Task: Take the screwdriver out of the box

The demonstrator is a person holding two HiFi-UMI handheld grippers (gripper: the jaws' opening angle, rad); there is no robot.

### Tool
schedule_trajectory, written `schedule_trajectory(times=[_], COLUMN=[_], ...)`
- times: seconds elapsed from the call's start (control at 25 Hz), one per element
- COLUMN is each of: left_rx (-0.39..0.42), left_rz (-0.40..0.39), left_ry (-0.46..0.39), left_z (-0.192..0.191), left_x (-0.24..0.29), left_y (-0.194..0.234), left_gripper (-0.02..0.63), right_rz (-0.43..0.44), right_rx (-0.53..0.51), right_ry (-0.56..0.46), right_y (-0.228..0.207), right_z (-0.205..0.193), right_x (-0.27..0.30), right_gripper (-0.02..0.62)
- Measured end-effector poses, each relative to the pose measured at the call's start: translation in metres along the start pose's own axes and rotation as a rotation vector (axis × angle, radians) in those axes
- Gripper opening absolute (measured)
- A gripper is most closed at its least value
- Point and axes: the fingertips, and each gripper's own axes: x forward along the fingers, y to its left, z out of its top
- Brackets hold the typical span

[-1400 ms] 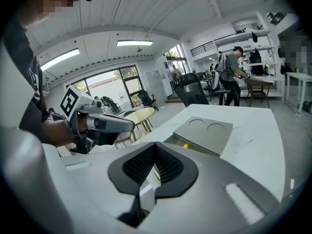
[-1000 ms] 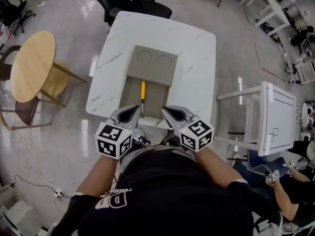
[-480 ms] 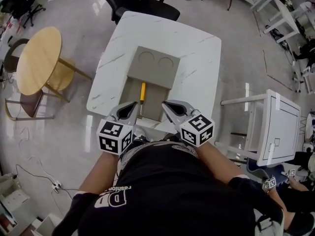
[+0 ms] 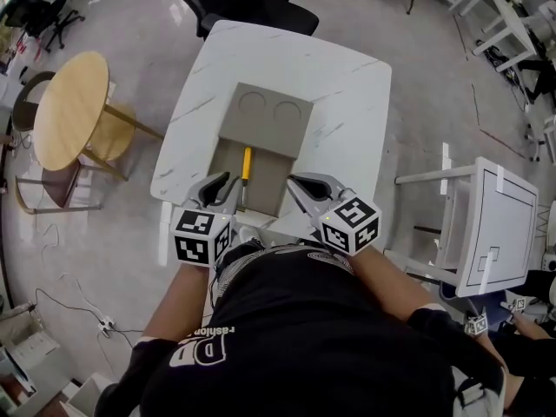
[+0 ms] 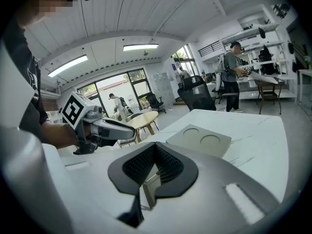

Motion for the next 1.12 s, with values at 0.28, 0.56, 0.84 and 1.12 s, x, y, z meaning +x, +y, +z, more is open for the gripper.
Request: schedule_trajectory(times=[0.28,0.56,0.84,1.12], left_rx=[0.048,0.044,0.086,0.131], left_rz=[0.021,0.030,0.038,0.032], left_ry=[0.065,0.097,0.144,0.217], left_z=[-0.011,-0.017,-0.030,-0.055], left_x=[0.020,0.027,0.043,0.073], left_y=[-0.003,0.004,0.011,0.017], left_gripper=[0.147,0.147,0.147,0.147], right_rz=[0.000,-0.004,-0.014,-0.035], right_rx=[0.031,0.047,0.049,0.051], right_ry=[-0.008,-0.021,-0.023,-0.022], right_y=[-0.012,-0.014,-0.016,-0.020], right_z=[-0.007,-0.008,-0.007,-0.007], right_x=[-0.006,-0.008,-0.009,-0.013], right_gripper=[-0.005,-0.005,-0.005,-0.005])
